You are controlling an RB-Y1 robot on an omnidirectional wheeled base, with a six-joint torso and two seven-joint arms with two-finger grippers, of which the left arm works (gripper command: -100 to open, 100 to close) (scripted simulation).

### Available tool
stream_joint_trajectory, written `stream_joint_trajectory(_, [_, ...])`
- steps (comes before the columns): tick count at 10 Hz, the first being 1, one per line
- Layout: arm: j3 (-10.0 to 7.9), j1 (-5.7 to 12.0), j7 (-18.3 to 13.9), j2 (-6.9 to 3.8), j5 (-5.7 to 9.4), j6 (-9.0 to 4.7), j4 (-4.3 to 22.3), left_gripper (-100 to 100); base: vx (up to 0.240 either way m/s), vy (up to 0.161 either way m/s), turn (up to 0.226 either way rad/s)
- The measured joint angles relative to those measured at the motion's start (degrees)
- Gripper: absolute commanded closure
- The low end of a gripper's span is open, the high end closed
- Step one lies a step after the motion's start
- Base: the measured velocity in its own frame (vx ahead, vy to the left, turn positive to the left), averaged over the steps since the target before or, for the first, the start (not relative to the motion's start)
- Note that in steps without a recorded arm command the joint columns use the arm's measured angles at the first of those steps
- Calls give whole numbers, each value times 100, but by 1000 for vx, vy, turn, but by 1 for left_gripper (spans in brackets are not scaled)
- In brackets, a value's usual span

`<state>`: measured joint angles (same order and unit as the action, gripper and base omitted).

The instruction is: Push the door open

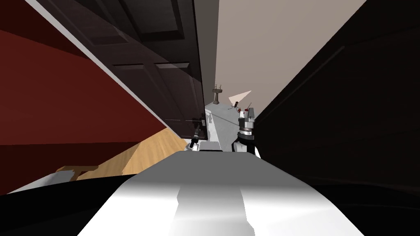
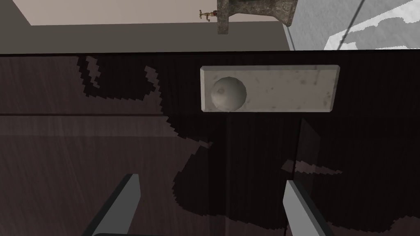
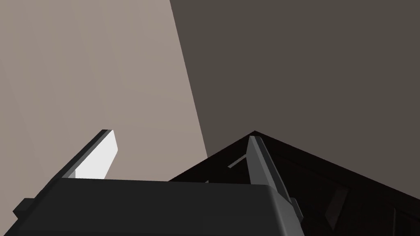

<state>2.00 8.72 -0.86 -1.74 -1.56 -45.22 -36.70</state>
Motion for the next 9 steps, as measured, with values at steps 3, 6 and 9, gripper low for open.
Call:
stream_joint_trajectory(3, [-45,49,30,-30,23,-130,144,-100,222,-27,-27])
stream_joint_trajectory(6, [-79,57,44,64,40,-191,193,-100,155,-37,-10])
stream_joint_trajectory(9, [-80,65,45,63,40,-192,191,100,-23,5,-8])
